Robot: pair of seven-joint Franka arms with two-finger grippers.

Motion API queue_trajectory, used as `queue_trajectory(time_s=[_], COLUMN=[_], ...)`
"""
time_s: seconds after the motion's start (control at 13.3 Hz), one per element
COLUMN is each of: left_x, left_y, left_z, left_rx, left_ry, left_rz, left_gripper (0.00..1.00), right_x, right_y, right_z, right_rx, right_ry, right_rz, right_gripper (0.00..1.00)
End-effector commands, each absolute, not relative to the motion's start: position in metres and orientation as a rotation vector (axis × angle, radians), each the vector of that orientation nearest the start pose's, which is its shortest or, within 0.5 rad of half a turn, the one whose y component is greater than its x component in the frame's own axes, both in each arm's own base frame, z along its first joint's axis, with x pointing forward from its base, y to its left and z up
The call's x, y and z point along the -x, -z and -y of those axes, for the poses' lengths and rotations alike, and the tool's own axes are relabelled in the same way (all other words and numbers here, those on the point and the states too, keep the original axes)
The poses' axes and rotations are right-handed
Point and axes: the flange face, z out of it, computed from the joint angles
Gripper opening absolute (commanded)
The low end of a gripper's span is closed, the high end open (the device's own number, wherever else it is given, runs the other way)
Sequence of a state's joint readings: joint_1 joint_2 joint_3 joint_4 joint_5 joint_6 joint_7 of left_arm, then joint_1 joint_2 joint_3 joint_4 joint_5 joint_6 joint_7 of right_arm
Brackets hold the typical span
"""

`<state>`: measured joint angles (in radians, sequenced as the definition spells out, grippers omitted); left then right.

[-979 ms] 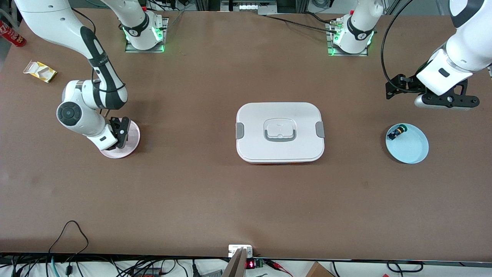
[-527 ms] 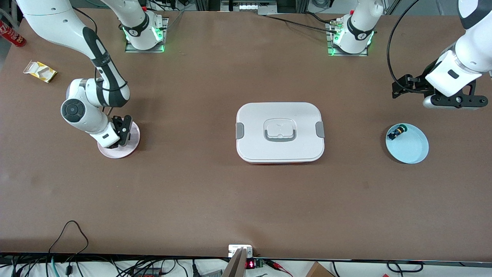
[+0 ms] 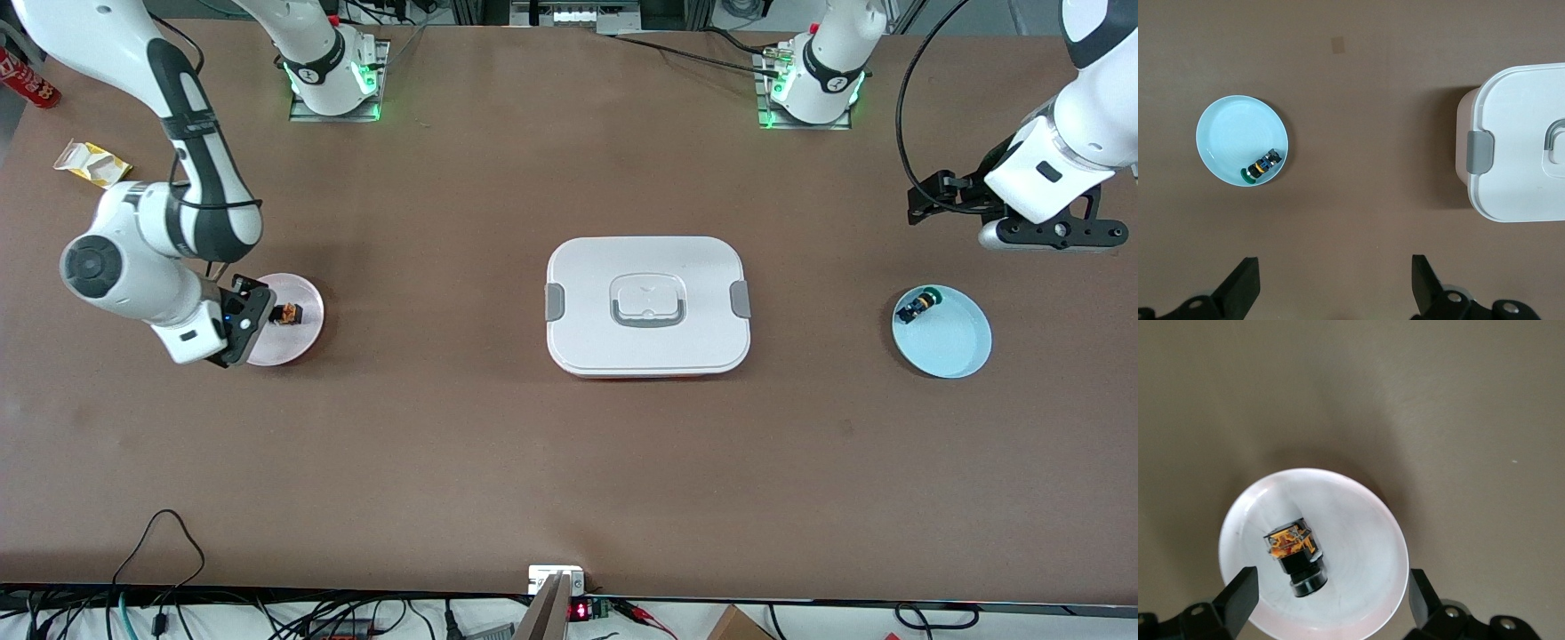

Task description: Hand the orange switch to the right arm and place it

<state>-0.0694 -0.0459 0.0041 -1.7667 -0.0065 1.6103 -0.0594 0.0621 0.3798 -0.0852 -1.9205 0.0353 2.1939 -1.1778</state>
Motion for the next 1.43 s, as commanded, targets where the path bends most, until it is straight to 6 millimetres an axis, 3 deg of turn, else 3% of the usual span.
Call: queue_trajectory(time_s=[0.0, 0.38, 0.53, 0.68, 0.9, 1.21, 1.36], left_x=[-0.533, -0.533, -0.532, -0.532, -0.532, -0.532, -0.532], left_y=[-0.567, -0.568, -0.569, -0.569, -0.569, -0.569, -0.569], left_z=[0.032, 0.037, 0.038, 0.040, 0.042, 0.043, 0.043], left_rx=[3.143, 3.143, 3.143, 3.141, 3.141, 3.139, 3.140], left_ry=[-0.180, -0.177, -0.175, -0.172, -0.174, -0.174, -0.174], left_rz=[0.011, -0.005, -0.010, -0.015, -0.020, -0.028, -0.027], left_gripper=[1.00, 1.00, 1.00, 1.00, 1.00, 1.00, 1.00], right_x=[-0.623, -0.606, -0.597, -0.594, -0.601, -0.626, -0.621], right_y=[-0.317, -0.343, -0.353, -0.370, -0.407, -0.482, -0.517], right_z=[0.006, -0.026, -0.055, -0.065, -0.055, -0.038, -0.030], right_rx=[2.678, 2.873, 2.949, 2.998, 3.112, 3.266, 3.239], right_ry=[-0.204, -0.503, -0.639, -0.737, -0.788, -0.548, -0.443], right_rz=[1.376, 0.745, 0.488, 0.279, 0.315, 0.371, 0.380], right_gripper=[1.00, 1.00, 1.00, 1.00, 1.00, 1.00, 1.00])
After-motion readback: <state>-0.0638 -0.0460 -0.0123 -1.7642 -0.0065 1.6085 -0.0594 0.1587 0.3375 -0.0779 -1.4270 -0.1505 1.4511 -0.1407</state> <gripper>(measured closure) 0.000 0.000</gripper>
